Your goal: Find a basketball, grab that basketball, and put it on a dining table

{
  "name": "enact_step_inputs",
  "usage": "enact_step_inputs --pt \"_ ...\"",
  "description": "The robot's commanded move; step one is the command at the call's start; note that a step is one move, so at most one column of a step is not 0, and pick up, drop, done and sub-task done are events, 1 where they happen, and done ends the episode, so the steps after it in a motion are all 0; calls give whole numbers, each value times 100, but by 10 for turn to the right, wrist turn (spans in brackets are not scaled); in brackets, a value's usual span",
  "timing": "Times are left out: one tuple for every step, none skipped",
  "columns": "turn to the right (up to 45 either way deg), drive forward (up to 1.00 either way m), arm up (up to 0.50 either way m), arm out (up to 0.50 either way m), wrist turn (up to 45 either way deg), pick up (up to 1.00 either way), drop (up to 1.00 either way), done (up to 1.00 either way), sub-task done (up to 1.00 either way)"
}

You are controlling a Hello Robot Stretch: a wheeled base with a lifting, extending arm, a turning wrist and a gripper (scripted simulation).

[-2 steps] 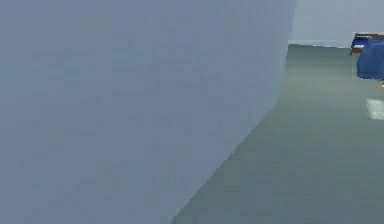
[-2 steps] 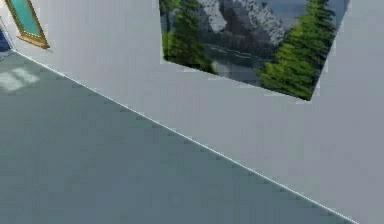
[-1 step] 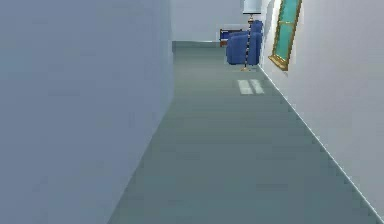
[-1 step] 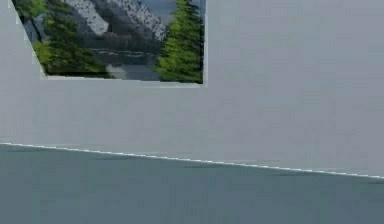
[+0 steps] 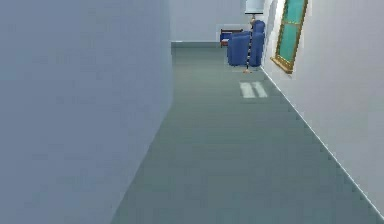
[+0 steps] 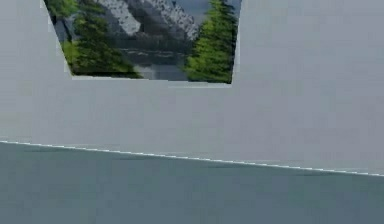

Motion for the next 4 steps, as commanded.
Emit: enact_step_inputs --pt "30 0 0 0 0 0 0 0 0" --pt "0 100 0 0 0 0 0 0 0" --pt "0 100 0 0 0 0 0 0 0" --pt "30 0 0 0 0 0 0 0 0"
